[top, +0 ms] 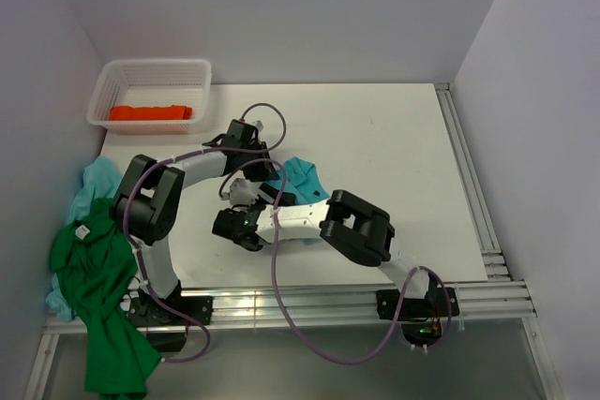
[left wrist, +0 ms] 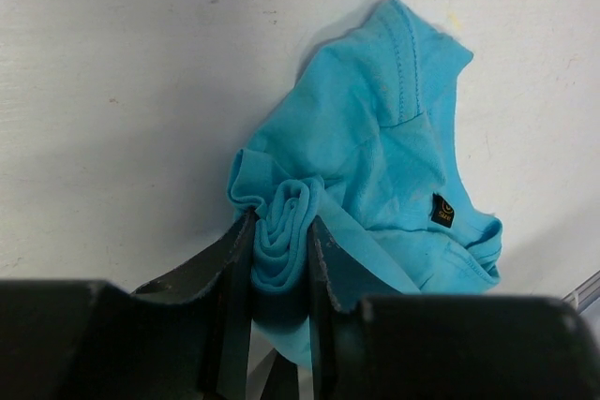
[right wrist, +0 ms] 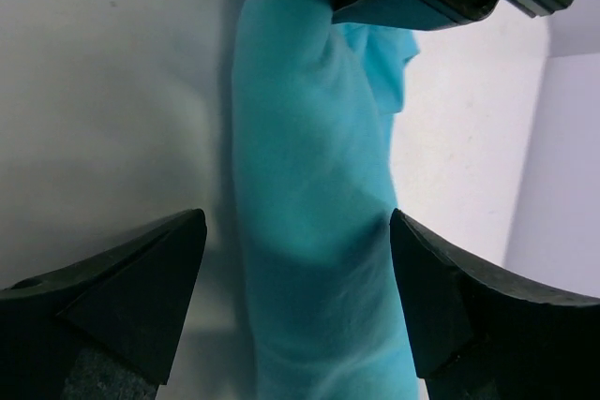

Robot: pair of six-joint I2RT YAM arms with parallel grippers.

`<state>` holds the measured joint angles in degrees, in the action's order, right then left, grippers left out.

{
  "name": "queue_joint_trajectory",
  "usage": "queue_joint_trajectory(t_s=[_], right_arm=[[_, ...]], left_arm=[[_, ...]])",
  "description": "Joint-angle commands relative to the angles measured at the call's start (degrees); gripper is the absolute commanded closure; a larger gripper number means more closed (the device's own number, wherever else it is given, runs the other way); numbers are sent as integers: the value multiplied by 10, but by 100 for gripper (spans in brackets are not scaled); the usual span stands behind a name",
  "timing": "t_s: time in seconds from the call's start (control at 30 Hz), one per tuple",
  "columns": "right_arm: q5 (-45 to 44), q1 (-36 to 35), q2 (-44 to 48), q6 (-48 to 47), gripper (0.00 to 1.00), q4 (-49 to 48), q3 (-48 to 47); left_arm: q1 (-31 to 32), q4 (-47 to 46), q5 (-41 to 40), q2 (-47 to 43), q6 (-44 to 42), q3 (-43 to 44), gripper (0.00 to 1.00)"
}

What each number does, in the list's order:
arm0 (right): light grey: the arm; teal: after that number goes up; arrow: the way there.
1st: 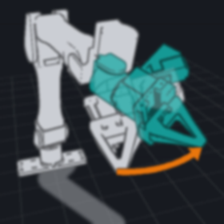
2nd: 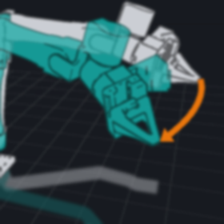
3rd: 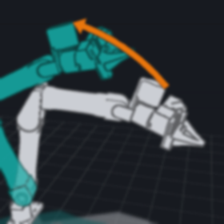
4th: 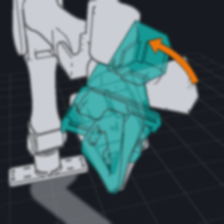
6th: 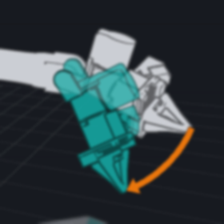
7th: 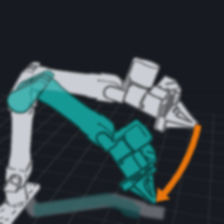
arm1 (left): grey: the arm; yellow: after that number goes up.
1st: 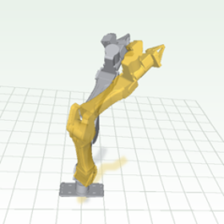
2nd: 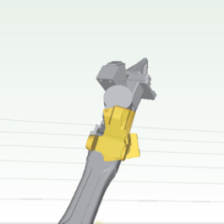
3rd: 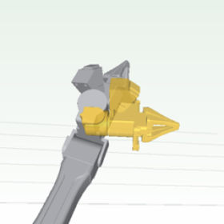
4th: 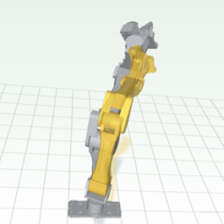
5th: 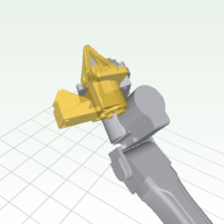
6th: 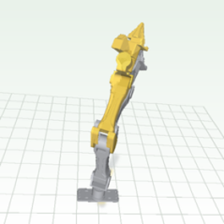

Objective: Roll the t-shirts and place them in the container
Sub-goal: Roll the tshirt

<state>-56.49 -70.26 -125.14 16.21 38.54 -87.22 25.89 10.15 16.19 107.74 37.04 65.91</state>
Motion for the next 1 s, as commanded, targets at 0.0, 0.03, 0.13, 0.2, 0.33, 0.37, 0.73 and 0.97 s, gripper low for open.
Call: queue_joint_trajectory(t_s=[0.0,0.03,0.13,0.2,0.33,0.37,0.73,0.97], right_arm=[[-38,2,-30,-19,14,30,-25],[-38,2,-33,-16,15,33,-23],[-45,4,-48,-6,16,44,-30],[-51,7,-66,9,18,60,-39],[-60,16,-89,26,26,83,-53],[-60,19,-89,29,27,84,-52],[-42,50,-83,102,100,120,-47],[118,57,60,87,100,-4,49]], left_arm=[[7,9,13,7,-14,16,100],[6,9,14,8,-14,16,100],[4,9,20,10,-18,16,100],[4,10,24,11,-19,17,100],[4,14,25,14,-23,19,100],[3,14,25,14,-23,19,100],[1,4,32,11,-23,12,93],[-8,-40,46,-13,-12,-22,49]])
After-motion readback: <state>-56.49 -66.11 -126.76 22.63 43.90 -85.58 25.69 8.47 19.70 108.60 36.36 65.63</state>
